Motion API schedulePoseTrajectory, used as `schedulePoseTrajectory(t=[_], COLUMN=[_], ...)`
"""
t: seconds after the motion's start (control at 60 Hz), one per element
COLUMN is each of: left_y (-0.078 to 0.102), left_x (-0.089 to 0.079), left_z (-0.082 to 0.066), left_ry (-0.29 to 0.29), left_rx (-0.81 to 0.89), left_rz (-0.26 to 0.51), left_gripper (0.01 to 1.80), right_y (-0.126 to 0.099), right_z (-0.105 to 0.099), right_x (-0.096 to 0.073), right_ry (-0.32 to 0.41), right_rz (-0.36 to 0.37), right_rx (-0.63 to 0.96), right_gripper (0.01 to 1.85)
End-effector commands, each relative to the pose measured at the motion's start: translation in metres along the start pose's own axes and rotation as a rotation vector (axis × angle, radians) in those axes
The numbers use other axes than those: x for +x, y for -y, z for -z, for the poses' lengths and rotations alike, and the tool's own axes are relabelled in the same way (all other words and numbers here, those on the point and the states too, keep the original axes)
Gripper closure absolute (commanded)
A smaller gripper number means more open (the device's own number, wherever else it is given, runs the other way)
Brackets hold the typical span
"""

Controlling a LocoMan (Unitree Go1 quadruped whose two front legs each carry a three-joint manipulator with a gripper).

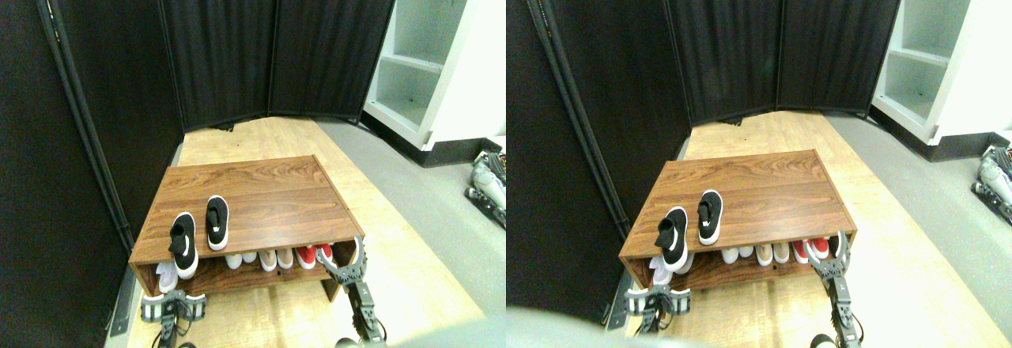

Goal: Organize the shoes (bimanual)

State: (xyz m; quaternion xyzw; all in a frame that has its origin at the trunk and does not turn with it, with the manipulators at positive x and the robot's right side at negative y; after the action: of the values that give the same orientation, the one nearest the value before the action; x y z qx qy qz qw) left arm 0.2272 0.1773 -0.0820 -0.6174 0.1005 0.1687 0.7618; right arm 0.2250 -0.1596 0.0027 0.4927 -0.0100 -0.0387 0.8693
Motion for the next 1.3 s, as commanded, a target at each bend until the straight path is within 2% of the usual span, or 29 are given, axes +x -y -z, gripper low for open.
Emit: schedulePoseTrajectory(t=[0.017, 0.233, 0.533, 0.617, 0.683, 0.767, 0.817, 0.867, 0.983, 1.0, 1.067, 1.167, 1.217, 1.233, 1.267, 1.283, 1.3], left_y=[0.007, 0.013, 0.034, 0.034, 0.034, 0.022, 0.016, 0.007, 0.008, 0.011, 0.016, 0.026, 0.033, 0.034, 0.039, 0.039, 0.040], left_x=[0.014, 0.039, 0.056, 0.058, 0.053, 0.031, 0.024, 0.008, -0.010, -0.016, -0.024, -0.037, -0.042, -0.043, -0.044, -0.044, -0.043], left_z=[0.003, 0.010, 0.014, 0.014, 0.013, 0.009, 0.008, 0.006, 0.001, -0.003, -0.007, -0.014, -0.021, -0.022, -0.031, -0.031, -0.033], left_ry=[0.007, -0.009, -0.015, -0.018, -0.016, -0.029, -0.029, -0.021, -0.026, -0.026, -0.020, -0.004, 0.047, 0.059, 0.108, 0.108, 0.111], left_rx=[-0.004, -0.054, -0.072, -0.090, -0.080, -0.012, -0.009, -0.006, -0.007, 0.008, -0.001, 0.000, -0.022, -0.014, 0.042, 0.042, 0.053], left_rz=[0.034, 0.032, 0.041, 0.041, 0.044, 0.038, 0.025, 0.005, 0.002, 0.001, 0.009, 0.024, 0.058, 0.064, 0.076, 0.076, 0.082], left_gripper=[0.06, 0.16, 0.18, 0.16, 0.22, 0.24, 0.18, 0.17, 0.19, 0.14, 0.12, 0.27, 0.64, 0.71, 1.03, 1.03, 1.10], right_y=[-0.010, -0.010, -0.008, -0.008, -0.007, -0.004, -0.002, -0.001, -0.001, -0.002, -0.001, -0.002, -0.002, -0.002, -0.001, -0.001, -0.001], right_z=[-0.004, -0.008, -0.010, -0.011, -0.012, -0.015, -0.016, -0.017, -0.017, -0.017, -0.017, -0.016, -0.016, -0.016, -0.015, -0.015, -0.015], right_x=[0.001, 0.000, 0.002, 0.003, 0.004, 0.006, 0.006, 0.008, 0.009, 0.010, 0.011, 0.013, 0.013, 0.013, 0.014, 0.014, 0.014], right_ry=[0.012, 0.018, 0.013, 0.017, 0.022, 0.034, 0.037, 0.041, 0.038, 0.037, 0.038, 0.035, 0.031, 0.030, 0.030, 0.030, 0.029], right_rz=[-0.054, -0.046, -0.049, -0.047, -0.050, -0.045, -0.047, -0.039, -0.038, -0.049, -0.055, -0.057, -0.060, -0.060, -0.056, -0.056, -0.055], right_rx=[0.002, 0.019, 0.011, 0.029, 0.029, 0.040, 0.035, 0.020, 0.021, 0.024, 0.040, 0.037, 0.033, 0.036, 0.043, 0.043, 0.044], right_gripper=[1.18, 1.18, 1.18, 1.17, 1.17, 1.19, 1.18, 1.17, 1.19, 1.19, 1.20, 1.20, 1.20, 1.20, 1.19, 1.19, 1.19])
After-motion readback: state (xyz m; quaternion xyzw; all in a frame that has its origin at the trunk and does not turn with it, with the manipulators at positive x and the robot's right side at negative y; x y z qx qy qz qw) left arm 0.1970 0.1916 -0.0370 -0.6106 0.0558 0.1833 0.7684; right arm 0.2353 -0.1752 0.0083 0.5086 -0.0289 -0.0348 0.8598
